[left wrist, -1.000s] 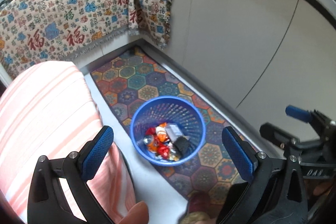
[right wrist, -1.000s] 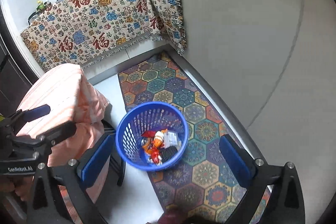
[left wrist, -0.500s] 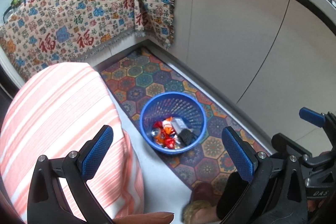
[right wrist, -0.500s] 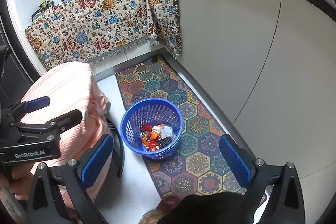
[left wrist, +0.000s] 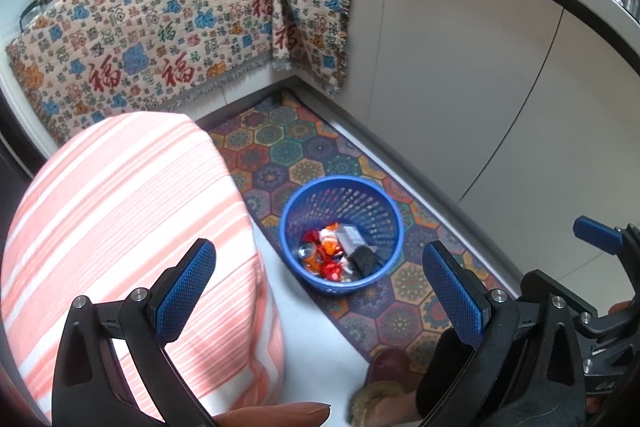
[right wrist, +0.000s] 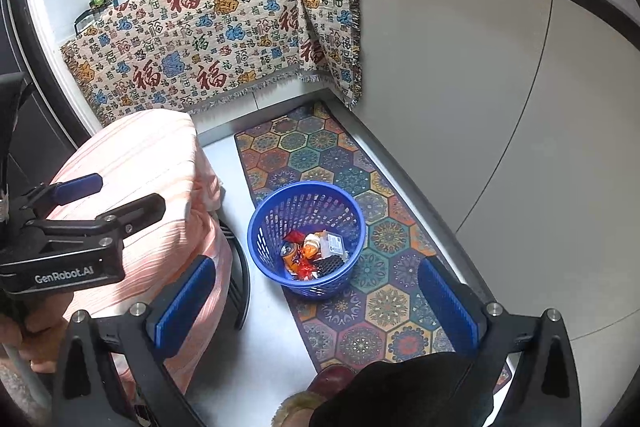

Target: Collect trash

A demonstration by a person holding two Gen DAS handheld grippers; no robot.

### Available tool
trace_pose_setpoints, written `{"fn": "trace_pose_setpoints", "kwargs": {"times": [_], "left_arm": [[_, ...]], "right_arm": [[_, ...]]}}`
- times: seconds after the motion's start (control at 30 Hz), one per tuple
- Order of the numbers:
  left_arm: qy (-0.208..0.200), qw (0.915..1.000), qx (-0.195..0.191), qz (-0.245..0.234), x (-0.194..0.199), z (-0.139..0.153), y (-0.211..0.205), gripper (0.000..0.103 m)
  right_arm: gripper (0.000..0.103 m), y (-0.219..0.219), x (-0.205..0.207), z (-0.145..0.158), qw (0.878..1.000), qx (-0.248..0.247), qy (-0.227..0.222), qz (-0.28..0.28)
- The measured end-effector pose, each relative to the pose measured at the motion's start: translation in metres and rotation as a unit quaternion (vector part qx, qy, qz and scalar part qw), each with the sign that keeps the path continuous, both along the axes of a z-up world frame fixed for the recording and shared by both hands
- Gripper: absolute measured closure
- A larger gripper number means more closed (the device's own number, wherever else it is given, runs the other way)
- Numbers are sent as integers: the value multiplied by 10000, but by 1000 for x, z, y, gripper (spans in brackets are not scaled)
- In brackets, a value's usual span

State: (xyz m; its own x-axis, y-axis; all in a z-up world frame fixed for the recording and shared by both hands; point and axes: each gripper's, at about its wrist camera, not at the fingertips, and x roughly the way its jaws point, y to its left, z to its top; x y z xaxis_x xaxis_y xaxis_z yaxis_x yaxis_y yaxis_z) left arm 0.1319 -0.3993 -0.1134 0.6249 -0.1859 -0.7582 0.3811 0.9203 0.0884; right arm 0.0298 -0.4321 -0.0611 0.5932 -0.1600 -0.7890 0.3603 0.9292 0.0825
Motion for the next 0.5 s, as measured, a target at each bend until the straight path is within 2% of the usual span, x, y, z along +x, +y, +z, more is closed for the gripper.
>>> {"fn": "trace_pose_setpoints", "kwargs": {"times": [0.5], "left_arm": [[-12,9999,15,99,1,-2,3,0]], "right_arm": [[0,2,7,0,9999,-10,51,135]]}}
